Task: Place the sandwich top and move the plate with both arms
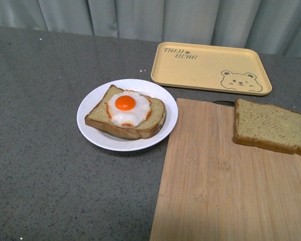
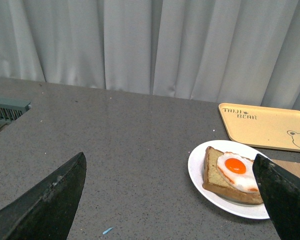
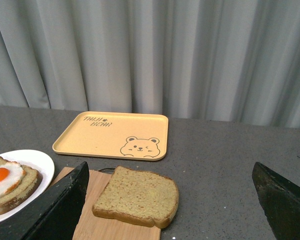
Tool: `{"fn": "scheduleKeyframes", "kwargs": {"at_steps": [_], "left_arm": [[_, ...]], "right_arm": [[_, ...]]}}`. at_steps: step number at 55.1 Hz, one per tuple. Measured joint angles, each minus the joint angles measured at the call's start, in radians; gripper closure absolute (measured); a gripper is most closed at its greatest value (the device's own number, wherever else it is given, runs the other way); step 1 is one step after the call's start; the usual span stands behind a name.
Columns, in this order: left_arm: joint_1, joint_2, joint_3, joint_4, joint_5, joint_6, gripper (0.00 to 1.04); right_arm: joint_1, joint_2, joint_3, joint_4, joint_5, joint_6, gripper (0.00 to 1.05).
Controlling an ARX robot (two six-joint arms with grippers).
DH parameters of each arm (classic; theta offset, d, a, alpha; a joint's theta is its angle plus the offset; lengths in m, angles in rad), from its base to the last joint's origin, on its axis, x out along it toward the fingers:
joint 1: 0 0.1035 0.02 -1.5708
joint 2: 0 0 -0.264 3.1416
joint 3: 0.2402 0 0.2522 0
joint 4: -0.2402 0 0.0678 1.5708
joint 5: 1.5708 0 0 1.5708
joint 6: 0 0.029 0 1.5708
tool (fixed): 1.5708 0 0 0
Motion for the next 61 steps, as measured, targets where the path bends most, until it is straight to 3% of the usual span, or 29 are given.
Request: {"fn": "scheduleKeyframes", "kwargs": {"at_steps": [61], "left_arm": [[0.0, 0.0, 0.0, 0.0, 0.0, 0.0, 0.07]], "right_arm": [[0.0, 0.0, 0.0, 0.0, 0.0, 0.0, 0.09]]}}
